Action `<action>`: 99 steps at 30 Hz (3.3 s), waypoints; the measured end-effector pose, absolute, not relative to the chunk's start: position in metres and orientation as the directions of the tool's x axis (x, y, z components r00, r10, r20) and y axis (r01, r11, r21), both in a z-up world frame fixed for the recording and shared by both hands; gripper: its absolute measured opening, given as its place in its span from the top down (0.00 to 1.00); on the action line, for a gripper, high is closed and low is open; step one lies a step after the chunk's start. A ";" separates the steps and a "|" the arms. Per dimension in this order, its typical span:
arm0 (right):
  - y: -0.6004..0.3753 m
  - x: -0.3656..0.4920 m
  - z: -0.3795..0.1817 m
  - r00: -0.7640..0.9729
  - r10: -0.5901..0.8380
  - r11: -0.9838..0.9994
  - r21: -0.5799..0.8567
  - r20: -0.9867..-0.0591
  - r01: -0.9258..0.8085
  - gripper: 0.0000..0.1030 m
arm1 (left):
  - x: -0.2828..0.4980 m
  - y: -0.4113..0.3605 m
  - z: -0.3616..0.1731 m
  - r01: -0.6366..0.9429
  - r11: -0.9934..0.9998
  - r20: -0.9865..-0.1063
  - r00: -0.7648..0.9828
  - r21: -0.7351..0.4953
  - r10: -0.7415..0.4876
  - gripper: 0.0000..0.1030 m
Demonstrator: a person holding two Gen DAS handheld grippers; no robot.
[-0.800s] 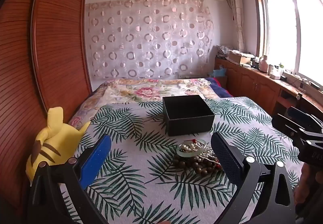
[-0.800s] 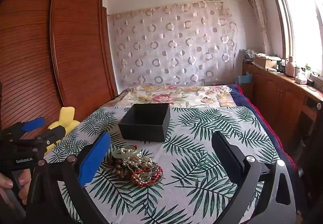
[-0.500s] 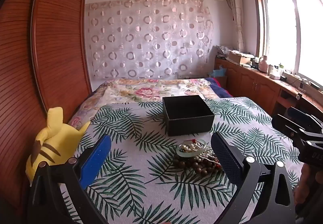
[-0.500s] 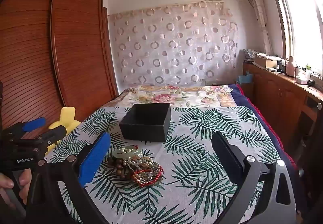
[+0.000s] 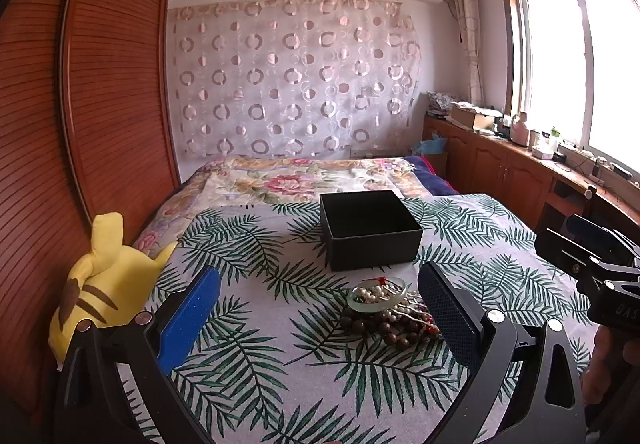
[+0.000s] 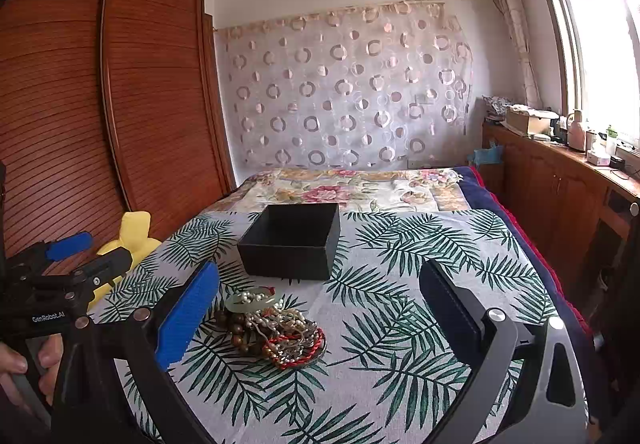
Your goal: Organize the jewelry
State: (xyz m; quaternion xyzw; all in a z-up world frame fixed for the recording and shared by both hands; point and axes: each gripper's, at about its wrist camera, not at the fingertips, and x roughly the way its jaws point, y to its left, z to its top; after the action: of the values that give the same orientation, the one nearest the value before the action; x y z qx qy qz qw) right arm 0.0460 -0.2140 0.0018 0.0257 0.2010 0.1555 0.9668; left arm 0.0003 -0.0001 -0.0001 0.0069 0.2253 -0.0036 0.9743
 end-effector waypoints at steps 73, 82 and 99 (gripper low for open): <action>-0.210 0.047 -0.006 0.861 0.320 0.947 0.120 -0.395 -0.297 0.02 | -0.001 -0.006 0.004 0.020 1.000 -0.434 0.901 -0.006 -0.020 0.07; -0.209 0.059 -0.027 0.822 0.355 0.934 0.138 -0.444 -0.329 0.06 | 0.011 0.000 -0.022 0.046 0.998 -0.492 0.869 -0.032 -0.055 0.07; -0.198 0.102 -0.079 0.697 0.412 0.891 0.100 -0.587 -0.442 0.40 | 0.051 0.006 -0.066 0.149 0.984 -0.619 0.766 -0.093 -0.175 0.07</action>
State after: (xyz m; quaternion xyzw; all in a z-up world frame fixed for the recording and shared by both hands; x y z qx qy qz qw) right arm 0.1023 -0.1983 -0.0785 -0.0244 0.3123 0.2319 0.9209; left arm 0.0515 0.0062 -0.0661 -0.0191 0.3309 -0.0862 0.9395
